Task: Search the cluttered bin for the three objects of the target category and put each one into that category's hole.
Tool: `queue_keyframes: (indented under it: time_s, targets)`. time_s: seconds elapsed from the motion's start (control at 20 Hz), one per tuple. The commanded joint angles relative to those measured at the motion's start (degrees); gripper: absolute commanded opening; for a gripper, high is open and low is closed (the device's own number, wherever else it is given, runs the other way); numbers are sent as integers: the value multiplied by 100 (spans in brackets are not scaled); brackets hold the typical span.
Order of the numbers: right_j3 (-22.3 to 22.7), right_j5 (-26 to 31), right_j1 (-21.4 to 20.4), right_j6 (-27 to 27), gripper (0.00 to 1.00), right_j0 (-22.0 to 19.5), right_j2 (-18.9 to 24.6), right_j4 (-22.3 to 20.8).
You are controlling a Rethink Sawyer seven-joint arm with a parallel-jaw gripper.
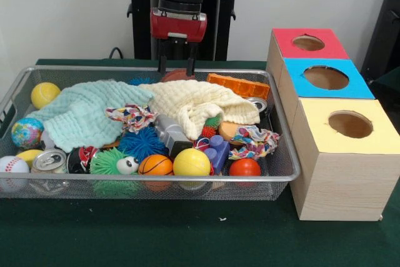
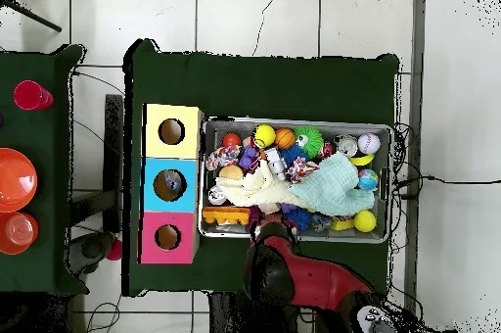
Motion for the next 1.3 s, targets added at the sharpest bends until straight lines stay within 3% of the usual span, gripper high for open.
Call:
queue_keyframes:
  time_s: [0.05, 0.3, 0.45, 0.8, 1.3]
  targets:
    - [358, -280, 385, 1406, 100, -426, 961, 10]
    - [549, 15, 423, 1430, 100, -820, 1439, 185]
    - [579, -8, 452, 1390, 100, -861, 1496, 213]
    - [327, -1009, 553, 1267, 100, -581, 1131, -68]
    - [251, -1727, 521, 1201, 100, -453, 979, -103]
